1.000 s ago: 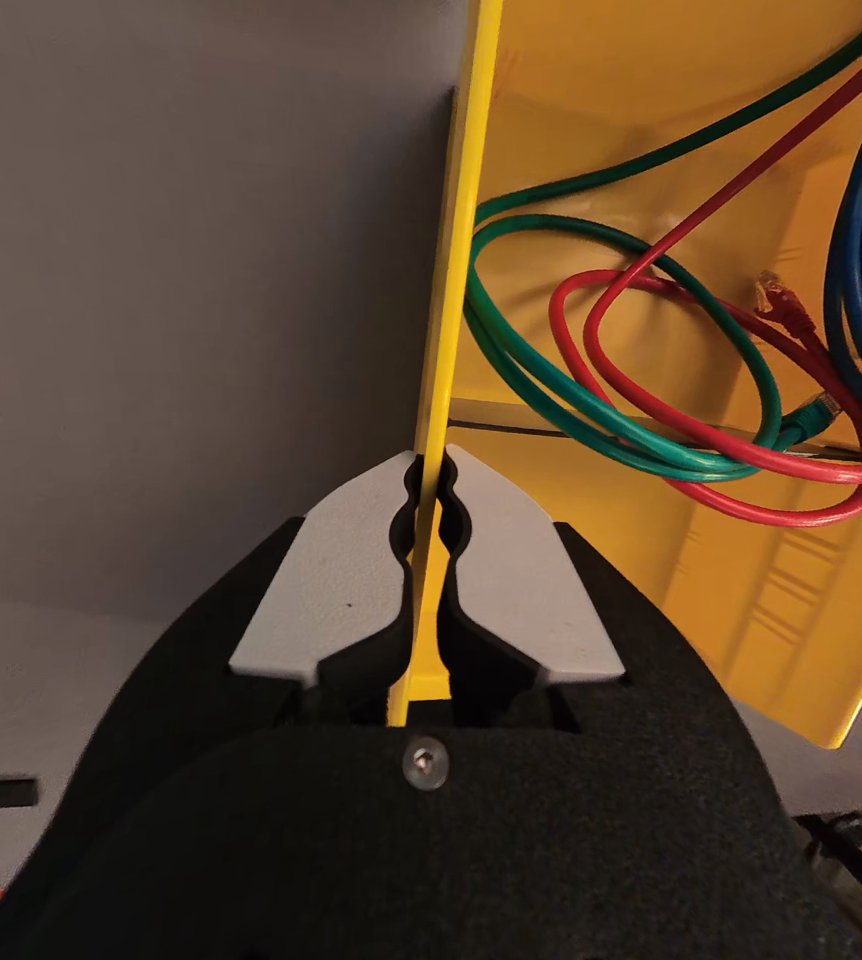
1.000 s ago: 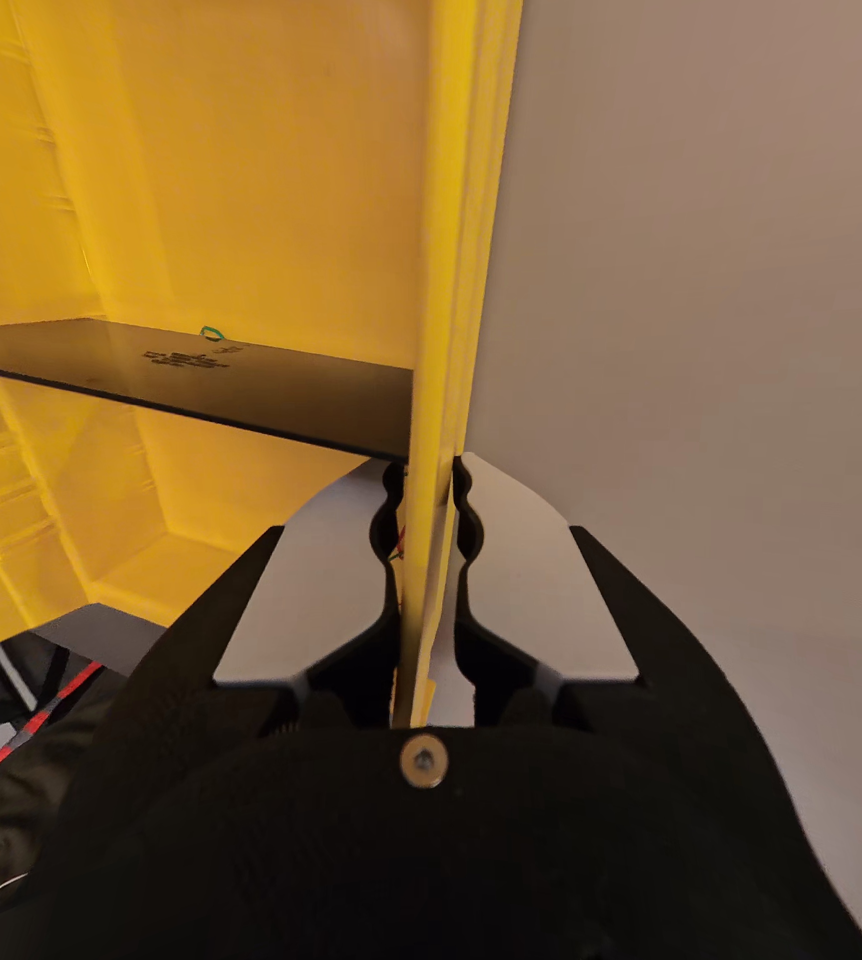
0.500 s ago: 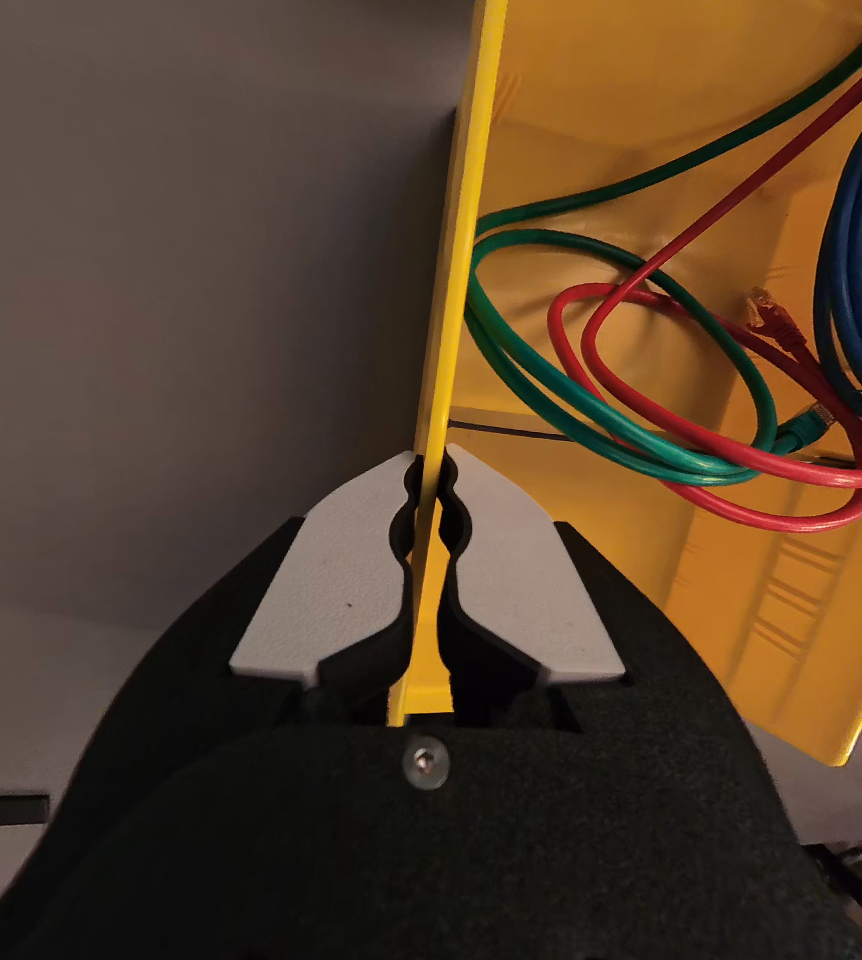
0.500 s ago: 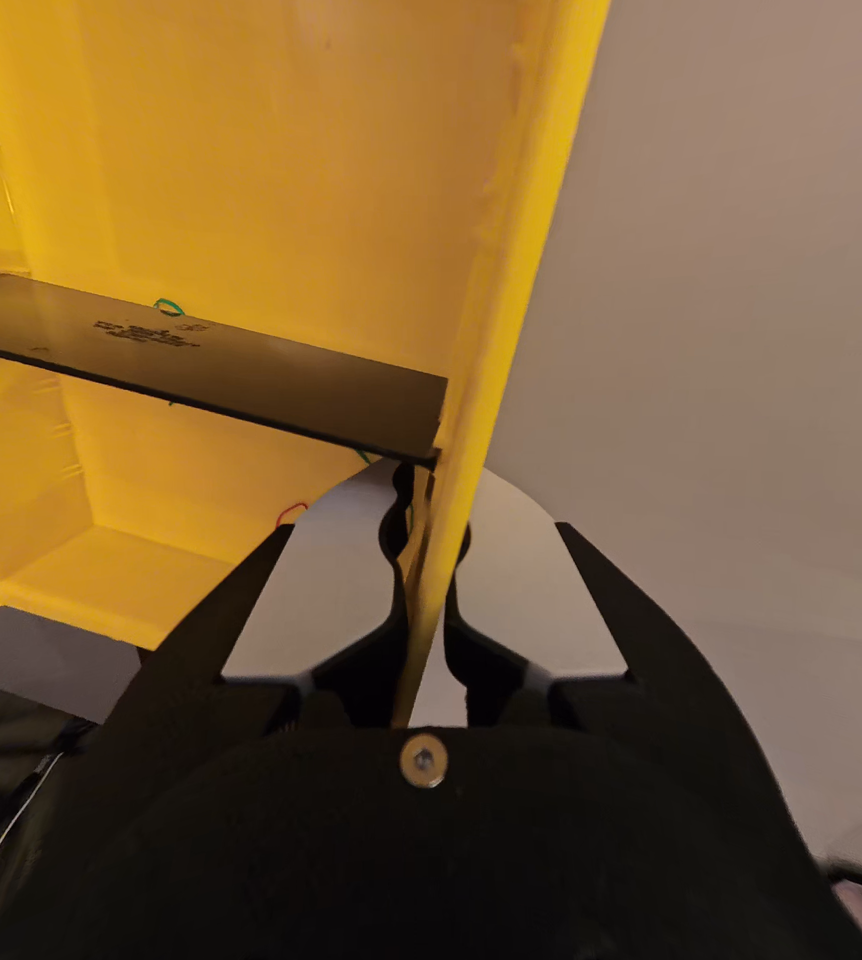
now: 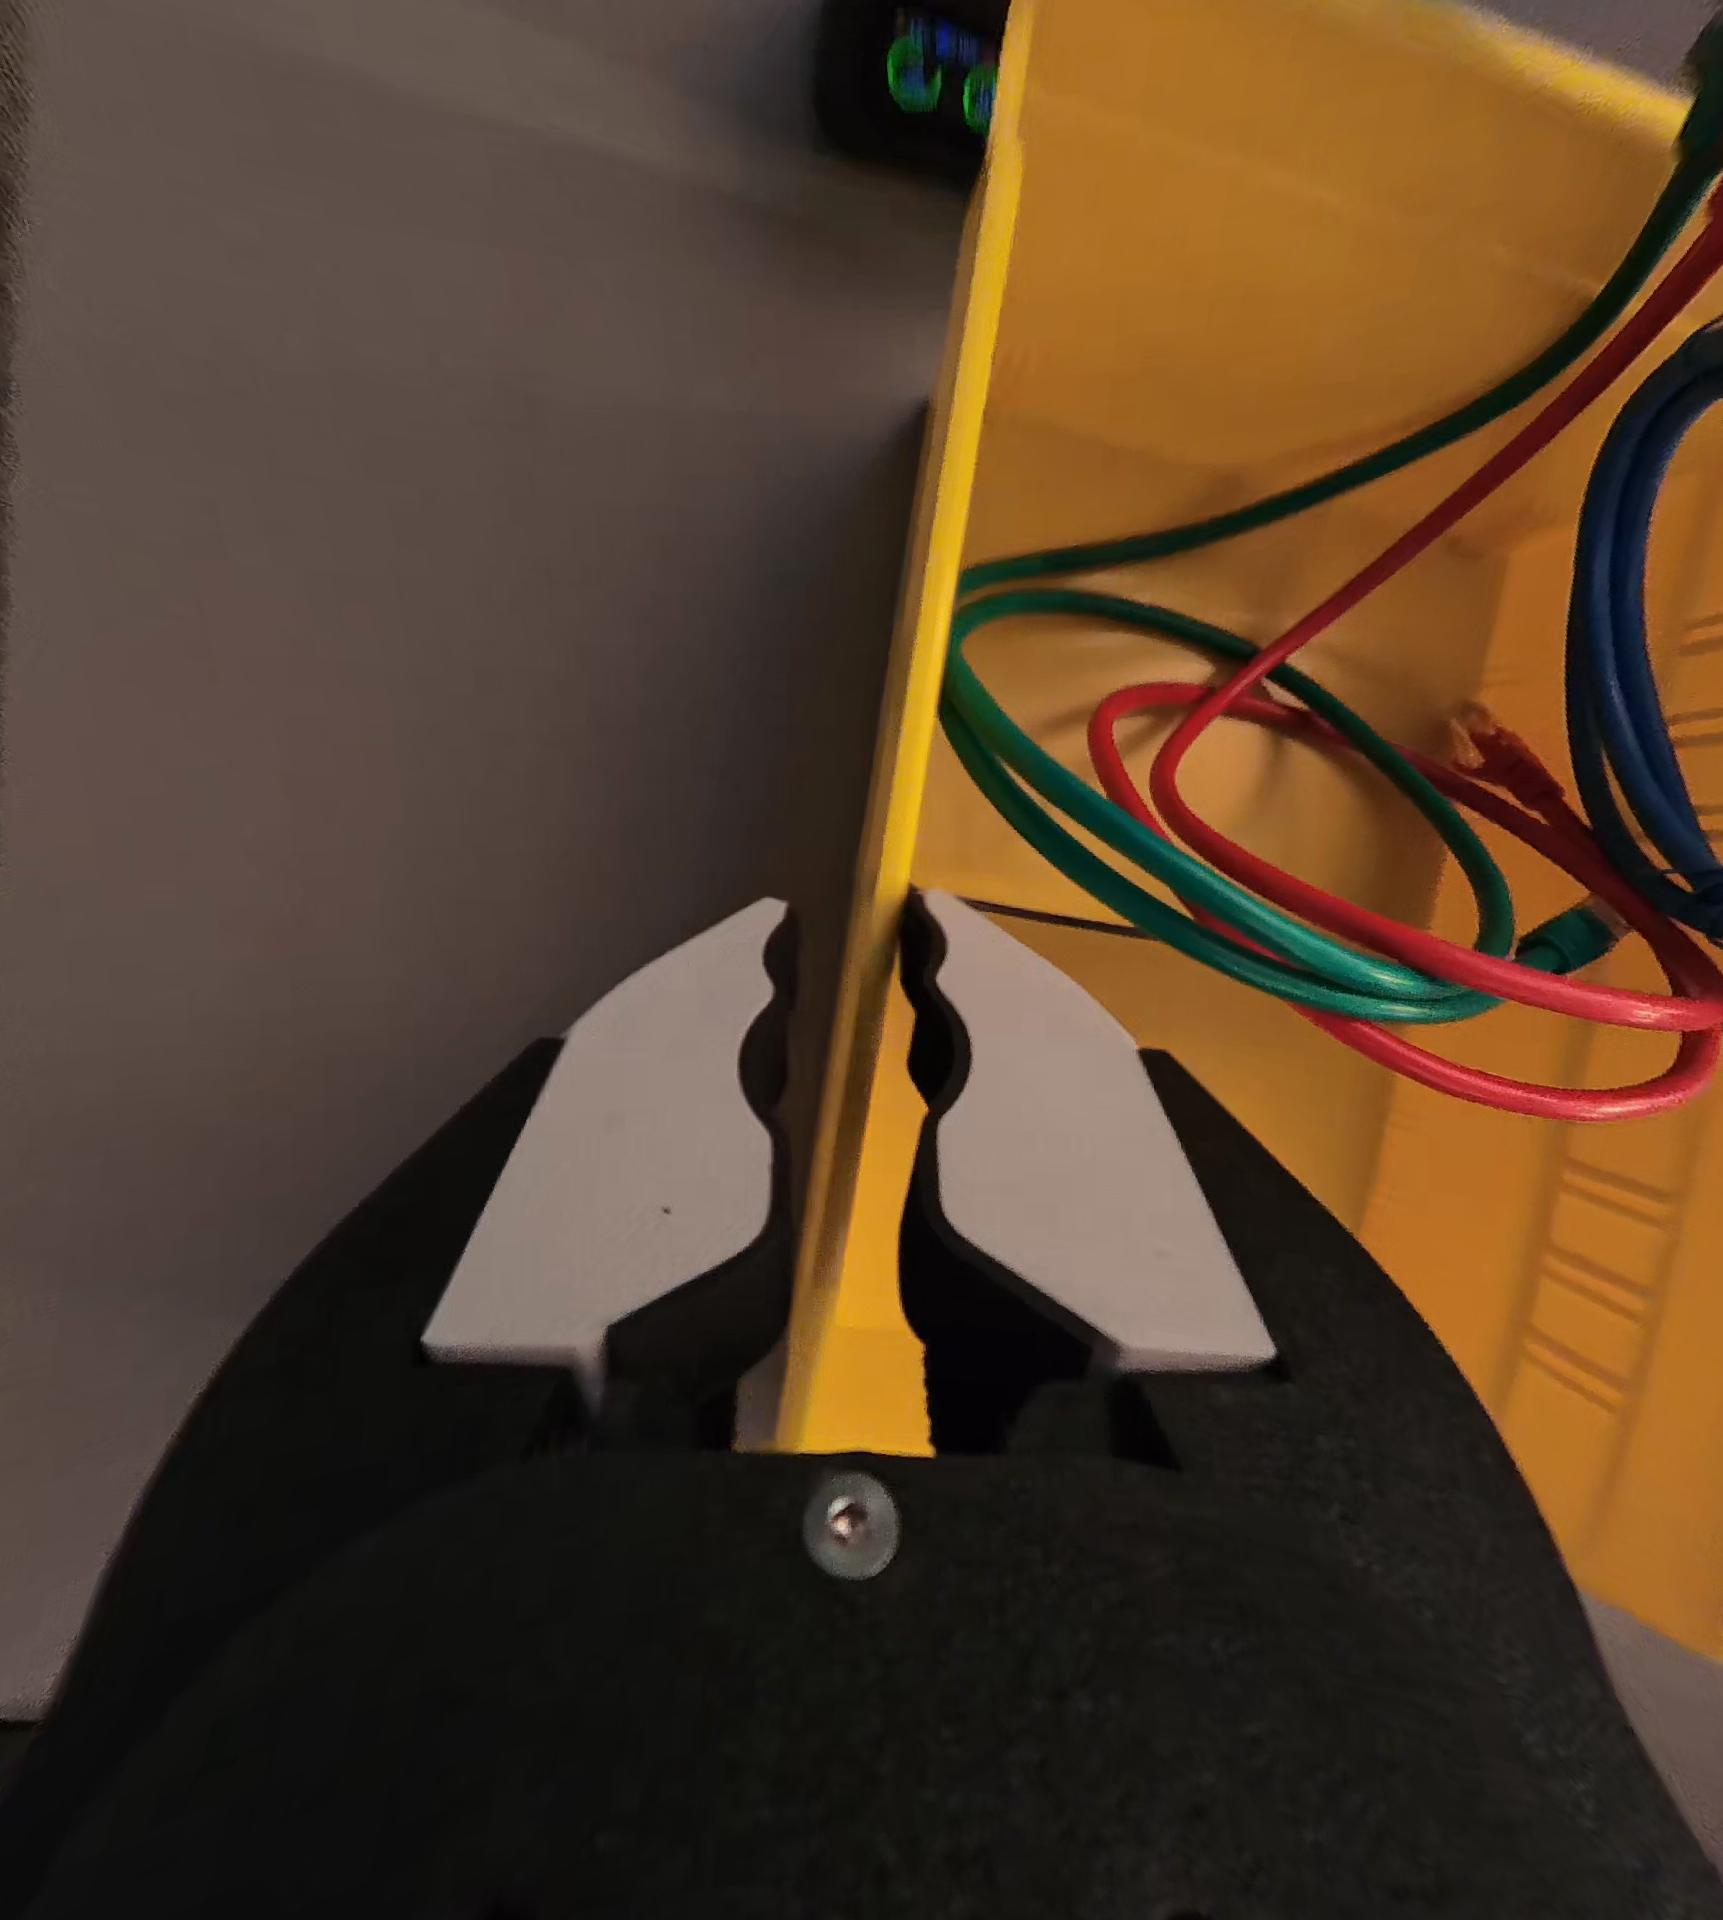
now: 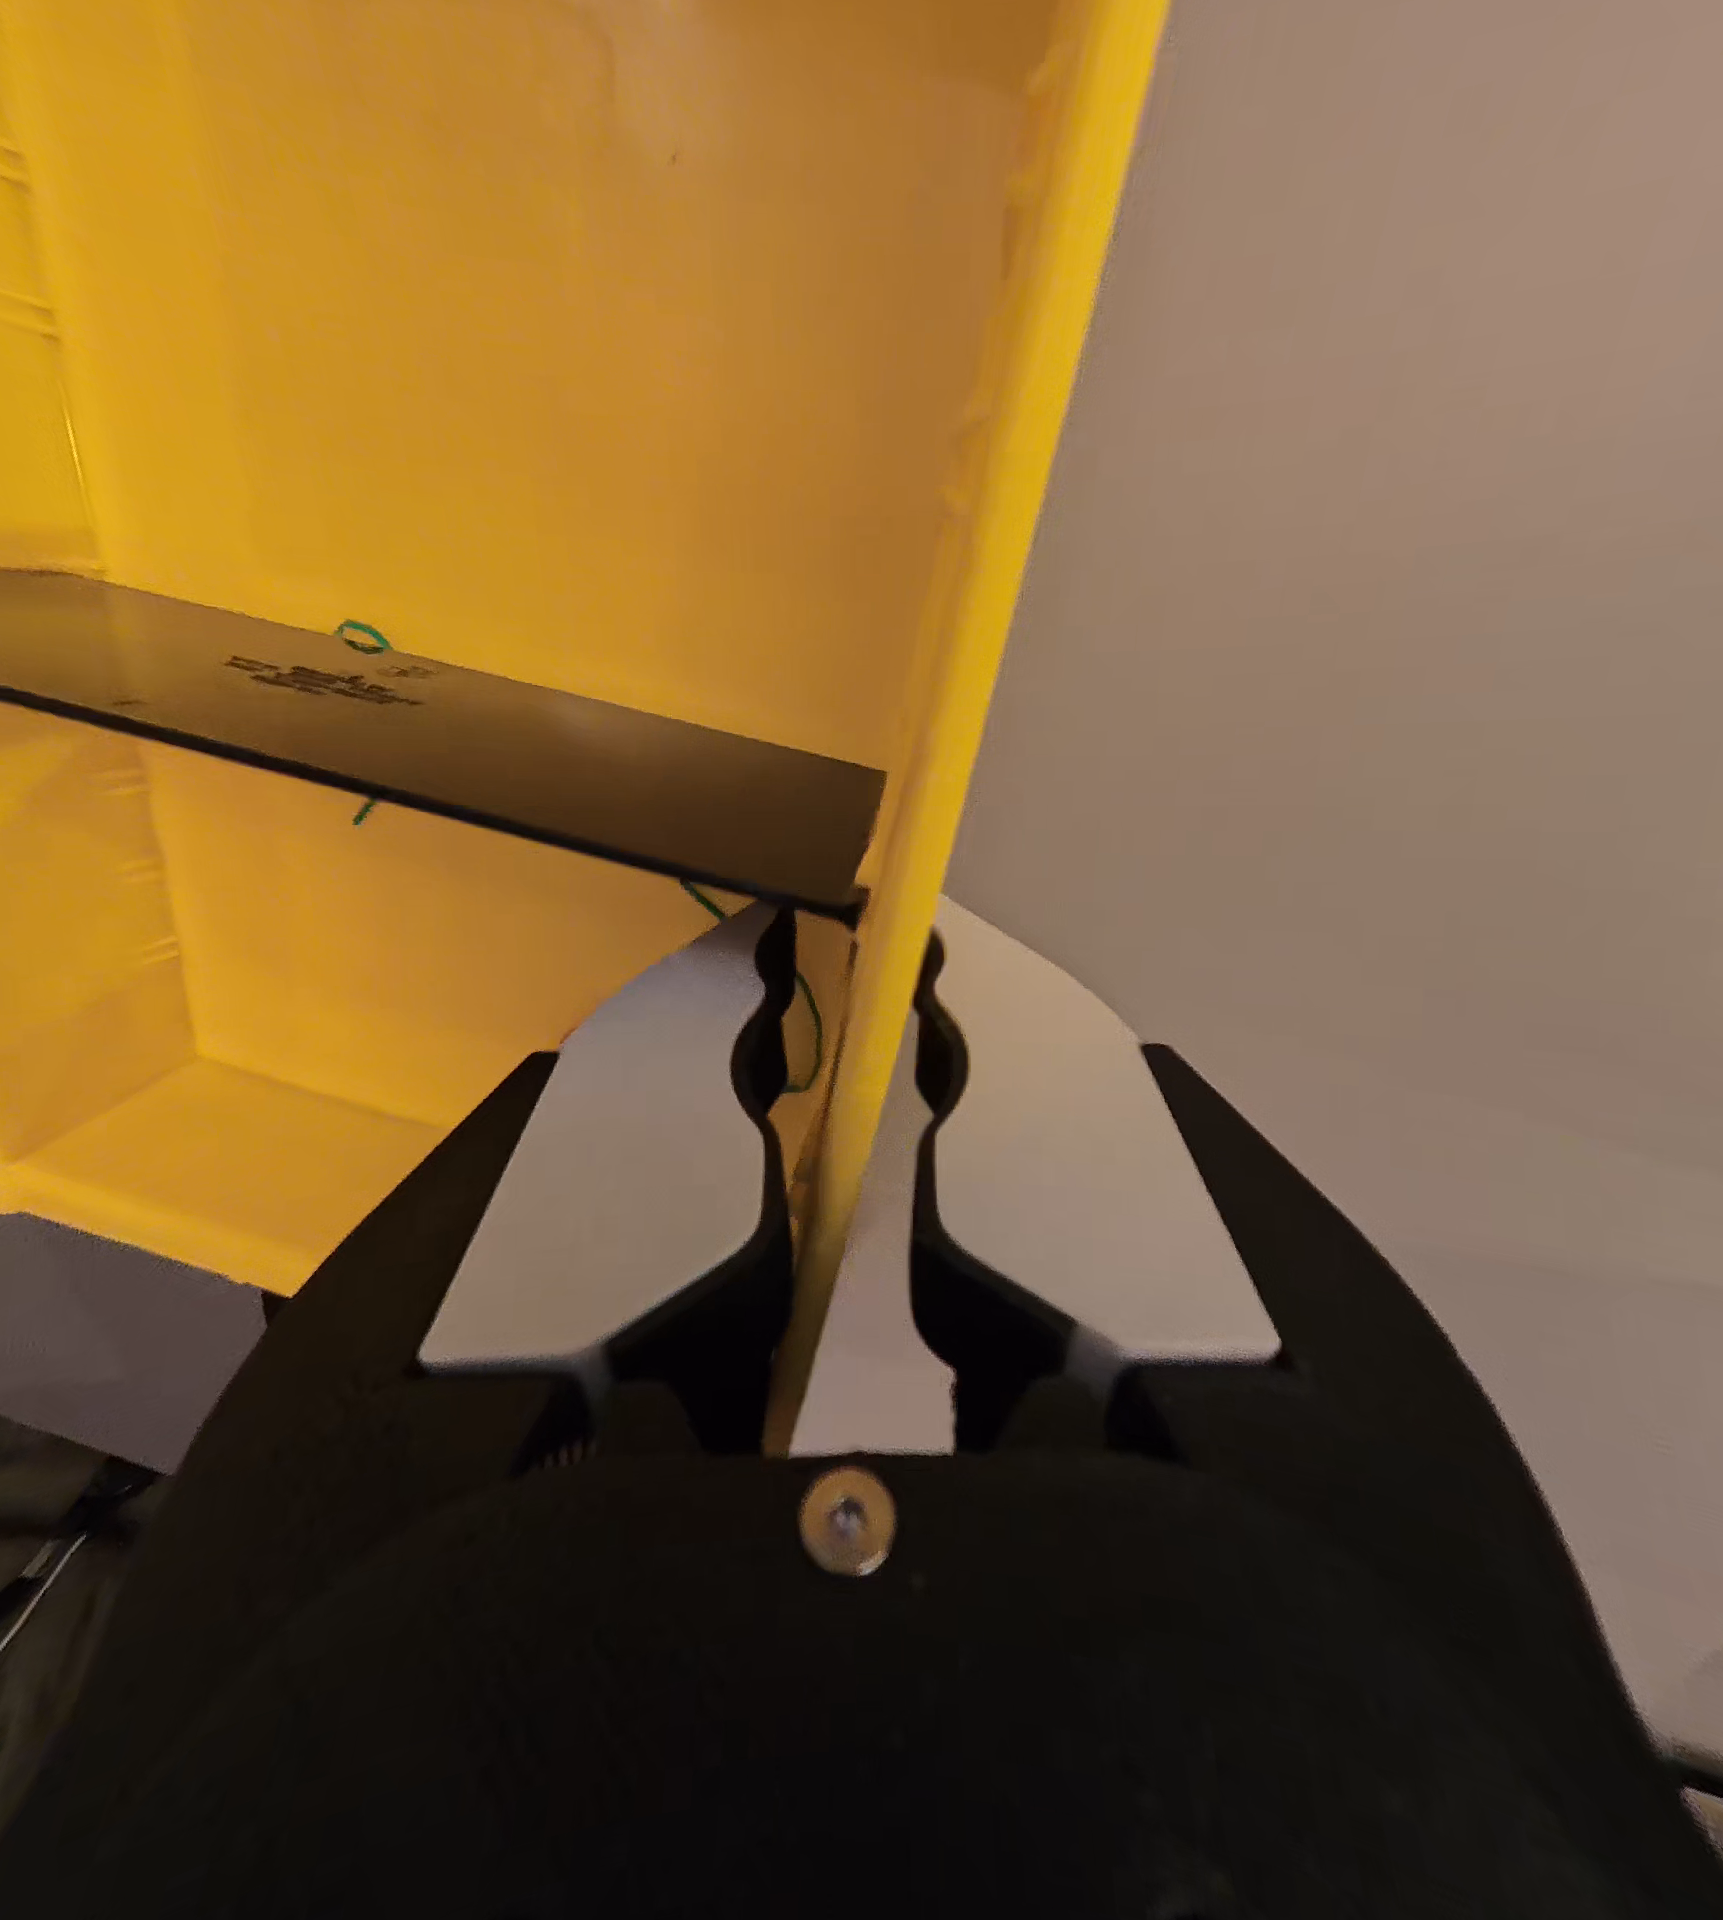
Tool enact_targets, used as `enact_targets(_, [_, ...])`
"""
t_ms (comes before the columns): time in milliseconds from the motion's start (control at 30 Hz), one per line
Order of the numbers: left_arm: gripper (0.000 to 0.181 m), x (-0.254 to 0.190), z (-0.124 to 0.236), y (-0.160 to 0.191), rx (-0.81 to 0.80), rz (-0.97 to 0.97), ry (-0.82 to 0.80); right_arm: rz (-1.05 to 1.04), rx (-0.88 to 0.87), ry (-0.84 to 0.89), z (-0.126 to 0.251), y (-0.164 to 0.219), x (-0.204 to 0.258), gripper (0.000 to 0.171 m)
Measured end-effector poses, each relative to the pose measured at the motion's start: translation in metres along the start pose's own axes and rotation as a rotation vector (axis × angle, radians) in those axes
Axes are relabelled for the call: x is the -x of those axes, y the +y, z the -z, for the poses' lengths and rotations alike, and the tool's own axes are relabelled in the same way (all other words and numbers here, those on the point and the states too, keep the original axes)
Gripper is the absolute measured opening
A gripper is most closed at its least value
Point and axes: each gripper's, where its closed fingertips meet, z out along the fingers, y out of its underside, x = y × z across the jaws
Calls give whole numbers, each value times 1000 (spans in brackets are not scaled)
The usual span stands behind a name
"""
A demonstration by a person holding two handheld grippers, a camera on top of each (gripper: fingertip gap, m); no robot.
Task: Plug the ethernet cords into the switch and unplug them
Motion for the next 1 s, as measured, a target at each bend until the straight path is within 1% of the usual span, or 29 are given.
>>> enact_targets(67, [25, 1, 13, -15, -92, -59, -1, -3, -32, 24, 7, -2, -3, 26])
enact_targets(100, [31, -1, 20, -22, -138, -99, 6, -6, -49, 51, 12, -3, -6, 26])
enact_targets(133, [42, -2, 29, -31, -183, -152, -1, -5, -67, 72, 18, -3, -8, 27])
enact_targets(167, [48, -4, 38, -40, -229, -229, -18, -4, -91, 85, 25, -4, -9, 27])
enact_targets(233, [52, -9, 59, -60, -341, -488, -129, -5, -158, 116, 42, -8, -8, 28])
enact_targets(333, [52, -27, 87, -83, -470, -985, -429, -3, -315, 204, 80, -21, -8, 32])
enact_targets(367, [51, -37, 94, -91, -514, -1141, -539, -8, -377, 253, 94, -26, -10, 36])
enact_targets(400, [51, -48, 94, -93, -528, -1292, -609, -10, -440, 307, 110, -32, -12, 41])
enact_targets(467, [54, -69, 81, -94, -492, -1492, -652, 35, -587, 355, 138, -47, -2, 42])
enact_targets(533, [59, -84, 63, -97, -434, -1613, -655, 109, -731, 363, 160, -62, 15, 43])
enact_targets(600, [62, -95, 50, -104, -392, -1754, -673, 143, -810, 371, 173, -69, 27, 43])
enact_targets(667, [64, -103, 40, -112, -350, -1886, -713, 156, -835, 393, 179, -73, 32, 43])
enact_targets(700, [64, -109, 36, -117, -360, -1951, -725, 166, -834, 404, 179, -74, 34, 43])
enact_targets(733, [60, -113, 31, -117, -337, -2003, -705, 178, -832, 418, 178, -75, 35, 43])
enact_targets(800, [64, -116, 22, -124, -280, -2090, -718, 189, -813, 449, 175, -76, 32, 43])
enact_targets(900, [68, -113, 7, -124, -122, -2165, -672, 183, -792, 479, 172, -77, 26, 43])
enact_targets(1000, [65, -111, -4, -128, -22, -2247, -688, 182, -792, 485, 172, -78, 24, 43])
